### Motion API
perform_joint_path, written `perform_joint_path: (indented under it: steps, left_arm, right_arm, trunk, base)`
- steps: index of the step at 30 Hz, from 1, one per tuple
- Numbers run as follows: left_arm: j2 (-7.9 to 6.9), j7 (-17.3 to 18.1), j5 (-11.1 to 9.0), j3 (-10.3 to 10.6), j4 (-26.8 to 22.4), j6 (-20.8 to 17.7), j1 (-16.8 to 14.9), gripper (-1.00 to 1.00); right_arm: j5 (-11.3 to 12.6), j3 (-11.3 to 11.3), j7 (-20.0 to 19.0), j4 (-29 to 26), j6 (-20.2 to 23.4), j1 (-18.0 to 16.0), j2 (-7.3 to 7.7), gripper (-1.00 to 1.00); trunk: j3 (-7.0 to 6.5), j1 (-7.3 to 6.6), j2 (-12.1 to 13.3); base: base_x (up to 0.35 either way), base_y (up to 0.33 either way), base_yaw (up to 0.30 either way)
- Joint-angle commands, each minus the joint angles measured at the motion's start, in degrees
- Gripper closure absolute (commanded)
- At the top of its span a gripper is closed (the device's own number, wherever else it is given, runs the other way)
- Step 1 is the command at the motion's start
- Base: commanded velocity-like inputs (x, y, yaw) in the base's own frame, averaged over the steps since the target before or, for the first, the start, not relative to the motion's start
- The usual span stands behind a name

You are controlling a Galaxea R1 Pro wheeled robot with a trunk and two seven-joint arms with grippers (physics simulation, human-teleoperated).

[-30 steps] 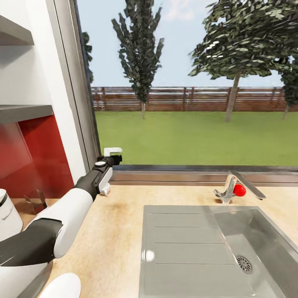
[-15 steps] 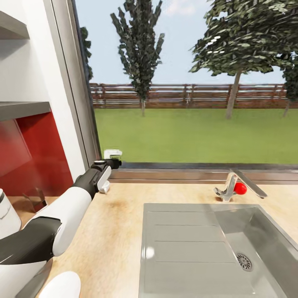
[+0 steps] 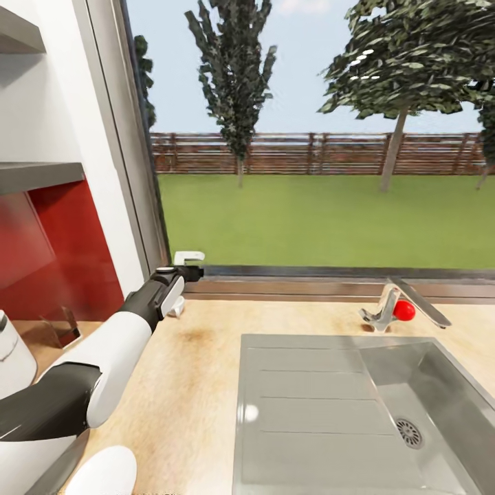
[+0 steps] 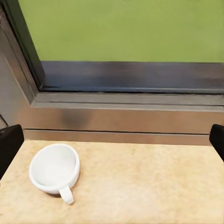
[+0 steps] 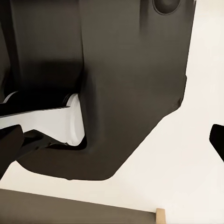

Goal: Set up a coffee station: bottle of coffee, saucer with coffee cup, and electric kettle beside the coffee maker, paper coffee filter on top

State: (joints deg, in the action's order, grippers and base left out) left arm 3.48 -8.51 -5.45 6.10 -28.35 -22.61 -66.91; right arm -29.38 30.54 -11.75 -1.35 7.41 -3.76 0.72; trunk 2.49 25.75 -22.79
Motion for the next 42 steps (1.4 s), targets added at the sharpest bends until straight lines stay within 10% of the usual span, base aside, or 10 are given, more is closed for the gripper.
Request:
perform_joint_path:
  steps: [1, 42]
  left_arm:
    - [-0.05, -0.5, -0.6, 0.4, -0.1, -0.1, 0.0, -1.00]
    - [-0.14, -0.5, -0.7, 0.3, -0.1, 0.1, 0.1, -1.00]
  right_arm:
    - [-0.5, 0.5, -0.3, -0.1, 0.3, 0.0, 0.01, -1.00]
    - [-0.5, 0.5, -0.4, -0.1, 0.6, 0.0, -0.01, -1.00]
  trunk:
    - [0.23, 0.03, -0.1]
    - [2.44, 0.03, -0.1]
  base:
    - [0.000, 0.000, 0.070]
    - [0.022, 0.026, 0.008]
